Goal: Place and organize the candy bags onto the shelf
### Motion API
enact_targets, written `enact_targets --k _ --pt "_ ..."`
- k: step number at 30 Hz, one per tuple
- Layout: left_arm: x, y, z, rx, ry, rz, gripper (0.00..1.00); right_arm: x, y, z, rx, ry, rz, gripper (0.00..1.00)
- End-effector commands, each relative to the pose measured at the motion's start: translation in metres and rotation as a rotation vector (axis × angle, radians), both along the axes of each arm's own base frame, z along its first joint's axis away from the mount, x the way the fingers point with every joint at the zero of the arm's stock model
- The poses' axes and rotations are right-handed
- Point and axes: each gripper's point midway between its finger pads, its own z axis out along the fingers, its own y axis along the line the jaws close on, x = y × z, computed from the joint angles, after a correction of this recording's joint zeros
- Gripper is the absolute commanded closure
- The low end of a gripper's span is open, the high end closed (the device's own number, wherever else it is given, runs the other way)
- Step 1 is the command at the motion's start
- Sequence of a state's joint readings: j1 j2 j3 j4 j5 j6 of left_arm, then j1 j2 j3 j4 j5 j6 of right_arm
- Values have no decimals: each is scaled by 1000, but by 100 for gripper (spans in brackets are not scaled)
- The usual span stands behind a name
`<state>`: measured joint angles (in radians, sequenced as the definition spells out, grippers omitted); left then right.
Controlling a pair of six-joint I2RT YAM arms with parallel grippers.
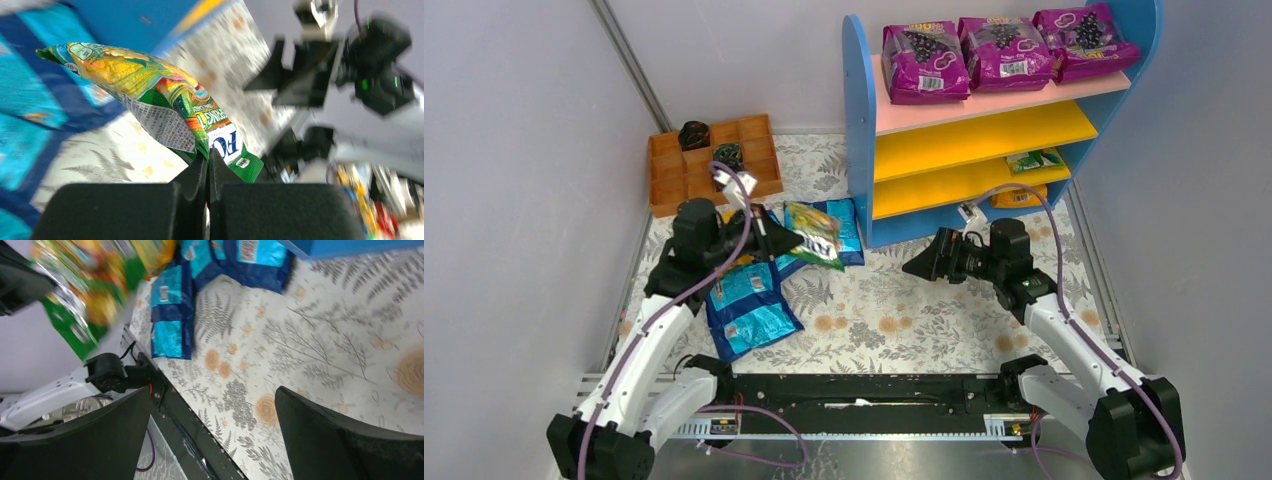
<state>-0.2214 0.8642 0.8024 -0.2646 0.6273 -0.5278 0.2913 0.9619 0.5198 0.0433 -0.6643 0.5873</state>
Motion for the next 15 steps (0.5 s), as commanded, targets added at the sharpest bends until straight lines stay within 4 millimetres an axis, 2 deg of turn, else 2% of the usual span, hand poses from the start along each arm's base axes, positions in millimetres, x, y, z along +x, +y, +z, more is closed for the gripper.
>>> enact_targets --k 1,4,7,10,13,15 --pt "-65 -49 -1 -10 -35 -405 100 -2 15 60 59 -172 129 0" --pt "-98 -78 -8 37 -54 -578 100 -8 19 78 89 -194 172 0" --pt "-119 -97 -10 48 -65 -716 100 -16 17 81 43 -195 235 0" --pt "-134 -108 -6 37 -90 -832 100 -29 20 91 44 -236 307 0" --pt "-146 -113 2 22 -150 -919 100 -52 35 103 183 -249 431 0" --pt "-151 -112 8 16 -207 -949 100 -63 40 99 220 -230 471 0"
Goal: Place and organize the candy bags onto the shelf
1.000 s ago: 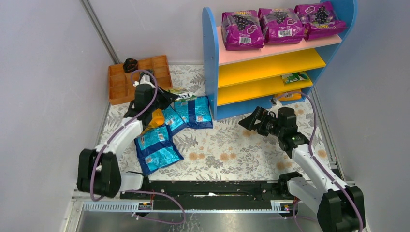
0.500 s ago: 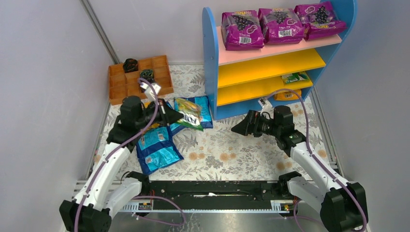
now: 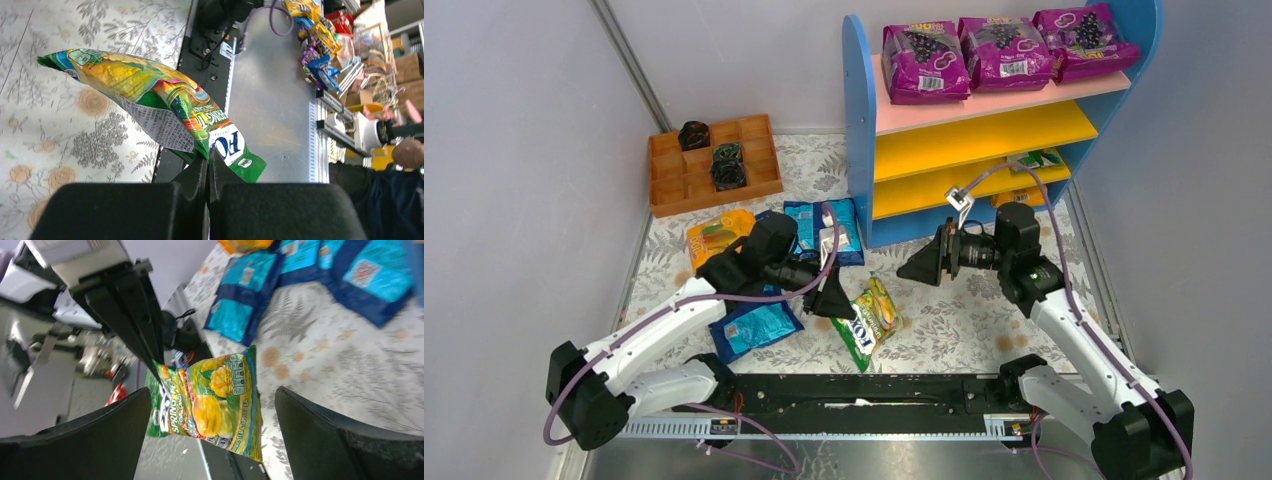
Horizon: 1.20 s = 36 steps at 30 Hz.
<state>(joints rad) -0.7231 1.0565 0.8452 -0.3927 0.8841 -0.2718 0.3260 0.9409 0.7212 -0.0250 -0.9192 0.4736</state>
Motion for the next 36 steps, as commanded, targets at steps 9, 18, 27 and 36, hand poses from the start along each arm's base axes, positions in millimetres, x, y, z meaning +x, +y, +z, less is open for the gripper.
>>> enact_targets --k 9,18,27,36 --pt "-24 -7 70 -269 -258 -250 100 -73 37 4 211 116 359 0" --pt "-18 -10 80 -298 -328 -236 100 -104 40 22 284 131 473 0" --pt "9 -6 71 -265 -404 -104 100 -118 31 33 355 183 430 13" --pt "19 -4 74 -266 -383 -69 100 -110 32 25 355 238 356 44"
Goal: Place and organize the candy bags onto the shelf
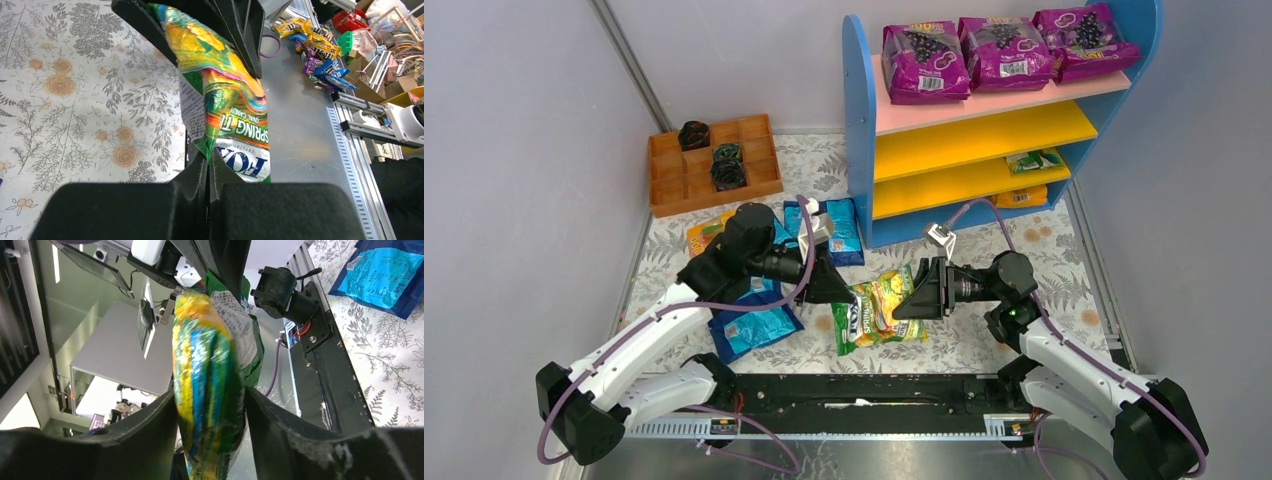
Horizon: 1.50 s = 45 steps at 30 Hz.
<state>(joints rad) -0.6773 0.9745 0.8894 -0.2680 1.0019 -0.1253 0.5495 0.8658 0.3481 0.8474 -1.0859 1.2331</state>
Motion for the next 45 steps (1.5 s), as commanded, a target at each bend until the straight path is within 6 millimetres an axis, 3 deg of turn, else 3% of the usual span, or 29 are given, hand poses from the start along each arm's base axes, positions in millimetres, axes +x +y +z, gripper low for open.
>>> enact_targets --k 1,5,8,11,14,17,21,24,27,30,33,38,45 --pt "16 -6 15 -45 -73 37 100 -3 1 5 12 0 0 47" --pt "25 -7 14 -25 -64 91 99 5 3 4 6 27 -50 60" --pt "39 -2 17 -8 -108 185 86 17 5 -8 -54 46 -124 71" --pt "64 11 23 -9 -190 379 54 24 4 -17 -85 55 -173 73" --pt "87 34 34 -21 -255 593 28 37 1 -20 -121 56 -244 76" --pt "107 61 48 -28 -302 795 16 57 -12 -30 -200 71 -353 78" --pt "121 90 90 -97 -341 996 9 87 -51 -62 -375 181 -536 79" --pt "129 105 130 -174 -344 1107 8 107 -87 -75 -457 255 -671 79" --pt "136 116 162 -255 -339 1198 6 127 -121 -69 -469 275 -804 79" --pt "141 122 181 -322 -355 1247 5 139 -141 -52 -455 259 -895 79" --pt "147 124 182 -340 -375 1275 5 151 -154 -26 -412 222 -981 79" --pt "156 128 158 -293 -384 1317 5 179 -158 14 -252 208 -1051 78" --pt "157 127 136 -255 -398 1308 5 222 -165 33 19 260 -1097 77"
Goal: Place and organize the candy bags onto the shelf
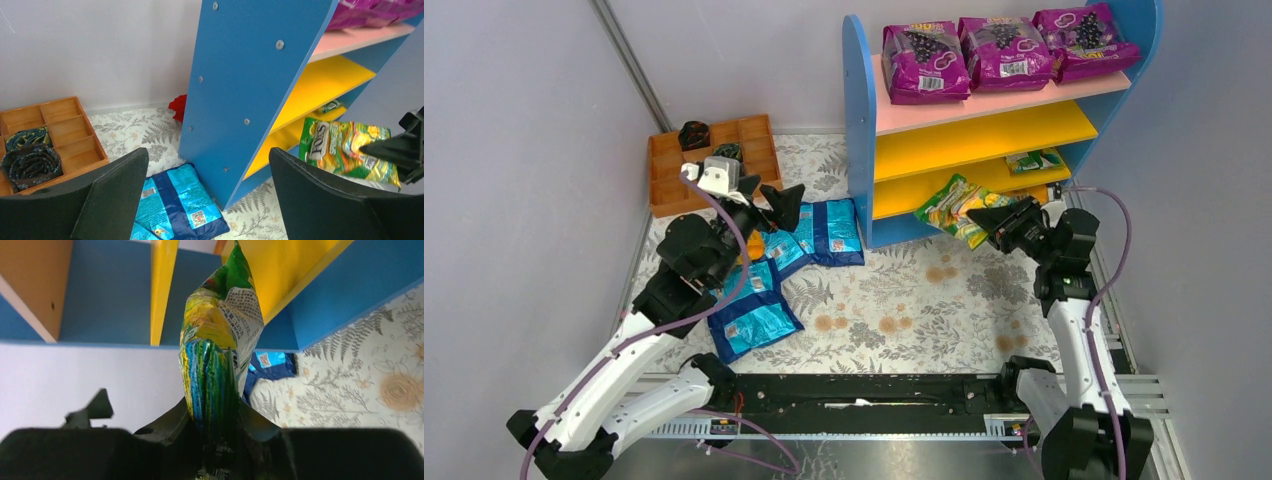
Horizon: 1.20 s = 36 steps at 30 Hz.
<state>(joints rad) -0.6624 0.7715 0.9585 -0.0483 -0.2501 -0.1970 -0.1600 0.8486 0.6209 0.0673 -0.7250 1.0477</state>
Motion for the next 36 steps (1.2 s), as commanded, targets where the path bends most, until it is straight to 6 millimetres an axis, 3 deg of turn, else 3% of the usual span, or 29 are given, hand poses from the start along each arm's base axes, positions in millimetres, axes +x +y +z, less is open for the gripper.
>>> enact_targets --k 1,11,17,22,30,36 --pt "0 10 15 -17 -64 40 5 31 -10 48 142 -166 -78 77" --pt "-3 25 18 -37 -85 79 5 89 -45 21 175 -159 -311 77" --pt "0 27 17 -65 -78 67 5 124 -39 11 88 -155 -401 76" --pt "4 28 14 -73 -65 71 5 146 -19 -6 84 -141 -483 76" --pt "5 32 13 -69 -67 90 5 180 -36 -42 108 -67 -694 76" --pt "5 33 12 -67 -67 96 4 192 -53 -53 63 -32 -796 76"
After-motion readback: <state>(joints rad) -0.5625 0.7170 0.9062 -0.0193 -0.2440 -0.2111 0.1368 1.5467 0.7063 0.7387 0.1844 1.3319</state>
